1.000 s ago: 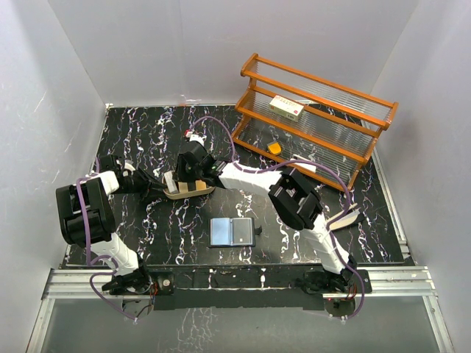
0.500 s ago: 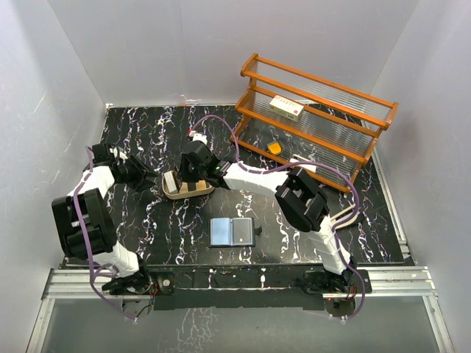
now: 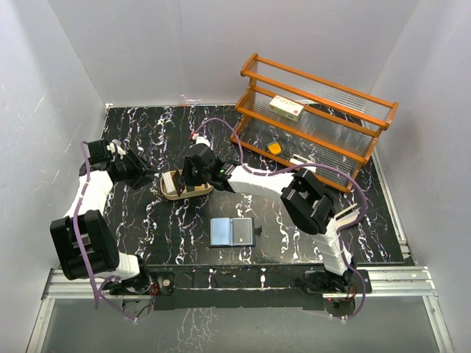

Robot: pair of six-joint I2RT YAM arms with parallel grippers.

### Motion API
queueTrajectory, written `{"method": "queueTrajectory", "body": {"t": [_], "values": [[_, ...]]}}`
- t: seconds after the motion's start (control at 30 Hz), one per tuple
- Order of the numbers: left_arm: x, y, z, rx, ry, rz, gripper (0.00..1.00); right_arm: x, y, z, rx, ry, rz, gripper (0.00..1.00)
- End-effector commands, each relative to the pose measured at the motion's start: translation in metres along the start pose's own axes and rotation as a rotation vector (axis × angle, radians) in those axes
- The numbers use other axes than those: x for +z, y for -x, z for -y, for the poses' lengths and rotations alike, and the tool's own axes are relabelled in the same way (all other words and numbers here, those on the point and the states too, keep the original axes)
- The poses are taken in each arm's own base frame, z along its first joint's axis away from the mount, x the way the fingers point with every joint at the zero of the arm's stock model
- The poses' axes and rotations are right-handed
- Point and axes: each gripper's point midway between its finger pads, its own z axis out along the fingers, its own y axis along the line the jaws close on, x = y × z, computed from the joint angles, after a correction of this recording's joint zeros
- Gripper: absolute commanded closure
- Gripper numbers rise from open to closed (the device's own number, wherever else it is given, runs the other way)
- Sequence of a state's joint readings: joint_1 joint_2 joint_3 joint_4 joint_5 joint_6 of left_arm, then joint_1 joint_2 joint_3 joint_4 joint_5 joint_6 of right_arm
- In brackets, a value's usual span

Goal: Put the credit cards into the card holder
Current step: Pick up the credit card from the storage box, then insert the credit card into the card holder.

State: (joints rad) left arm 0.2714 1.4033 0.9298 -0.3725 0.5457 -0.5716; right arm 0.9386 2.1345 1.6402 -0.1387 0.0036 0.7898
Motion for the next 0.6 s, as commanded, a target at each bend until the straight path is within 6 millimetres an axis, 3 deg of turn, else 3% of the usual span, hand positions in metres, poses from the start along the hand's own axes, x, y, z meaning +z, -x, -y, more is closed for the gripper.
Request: {"method": "queueTrajectory", "body": {"t": [0.0,0.3,0.57], "values": [[-0.013,-0.03,0.016,0.071,-0.048,-0.079,0.54,-0.042,0.043,-0.036,-0.045,0.065,0.126,0.97],[-0.025,-0.071,0.047,0.212,-0.091,-0.147,0.57,-0.082,0.04,-0.015,-0.103,-0.015,0.138,0.98],[-0.018,-0.134,0.051,0.285,-0.126,-0.283,0.58,-0.135,0.009,0.023,-0.106,-0.087,0.093,0.98]]}}
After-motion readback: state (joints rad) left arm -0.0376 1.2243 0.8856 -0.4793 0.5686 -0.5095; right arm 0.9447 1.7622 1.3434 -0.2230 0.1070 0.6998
